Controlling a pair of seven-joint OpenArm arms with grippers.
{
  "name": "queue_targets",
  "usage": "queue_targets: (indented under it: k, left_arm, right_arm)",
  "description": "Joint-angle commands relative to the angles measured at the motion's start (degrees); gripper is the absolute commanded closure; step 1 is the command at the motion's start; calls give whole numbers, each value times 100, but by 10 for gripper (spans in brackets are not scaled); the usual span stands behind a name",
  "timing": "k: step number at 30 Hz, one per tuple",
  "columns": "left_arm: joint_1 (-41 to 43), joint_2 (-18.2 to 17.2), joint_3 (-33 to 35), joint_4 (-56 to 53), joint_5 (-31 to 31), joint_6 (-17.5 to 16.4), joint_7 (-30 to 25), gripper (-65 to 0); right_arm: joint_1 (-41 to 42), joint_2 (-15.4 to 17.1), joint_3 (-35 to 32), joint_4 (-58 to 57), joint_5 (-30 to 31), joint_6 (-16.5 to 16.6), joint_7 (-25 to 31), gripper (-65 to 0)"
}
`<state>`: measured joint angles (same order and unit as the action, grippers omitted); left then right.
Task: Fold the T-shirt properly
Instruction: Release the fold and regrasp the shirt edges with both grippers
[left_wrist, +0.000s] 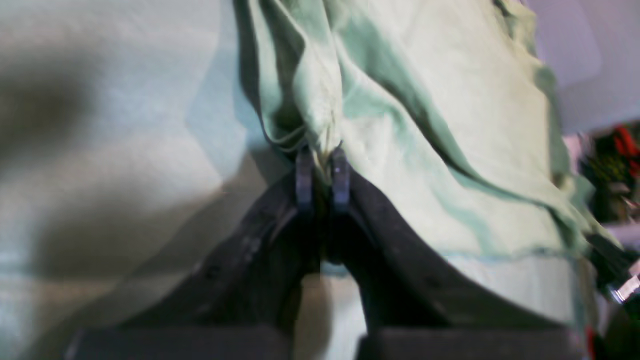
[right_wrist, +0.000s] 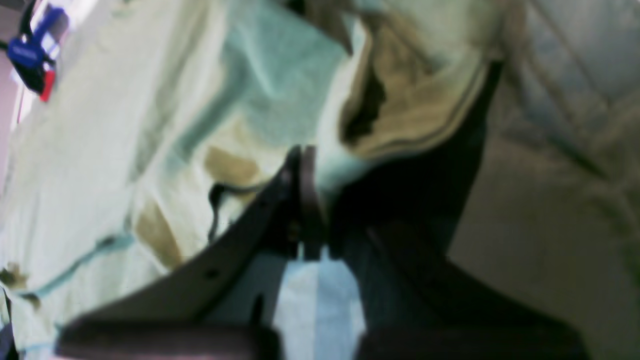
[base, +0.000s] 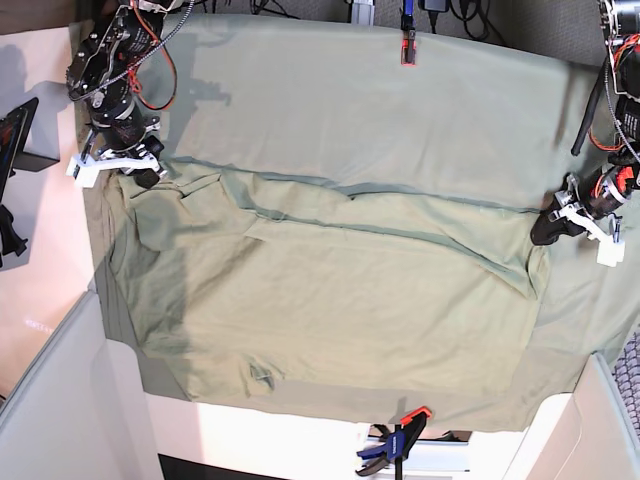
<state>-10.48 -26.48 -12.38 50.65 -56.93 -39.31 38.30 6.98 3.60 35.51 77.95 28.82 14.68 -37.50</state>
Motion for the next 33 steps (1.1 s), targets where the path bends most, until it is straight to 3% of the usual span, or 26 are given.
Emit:
queue_targets:
  k: [1, 12, 18, 25, 33]
  left_arm:
    - [-9, -221, -26, 35, -155, -69, 83, 0]
    - [1014, -1484, -72, 407, -1451, -69, 669, 0]
    - [1884, -1993, -636, 1095, -1788, -69, 833, 0]
    - [2717, -2090, -833, 1862, -1788, -69, 824, 0]
    - [3235, -2079, -833, 1965, -1836, -69, 824, 0]
  right_arm:
    - [59, 138, 15, 162, 188, 81, 20, 0]
    - [-896, 321, 2, 1176, 684, 273, -505, 0]
    - [-1775, 323, 4, 1980, 828, 273, -542, 0]
    - [-2643, 323, 11, 2669, 828, 269, -538, 0]
    - [-3254, 321, 17, 2938, 828, 269, -538, 0]
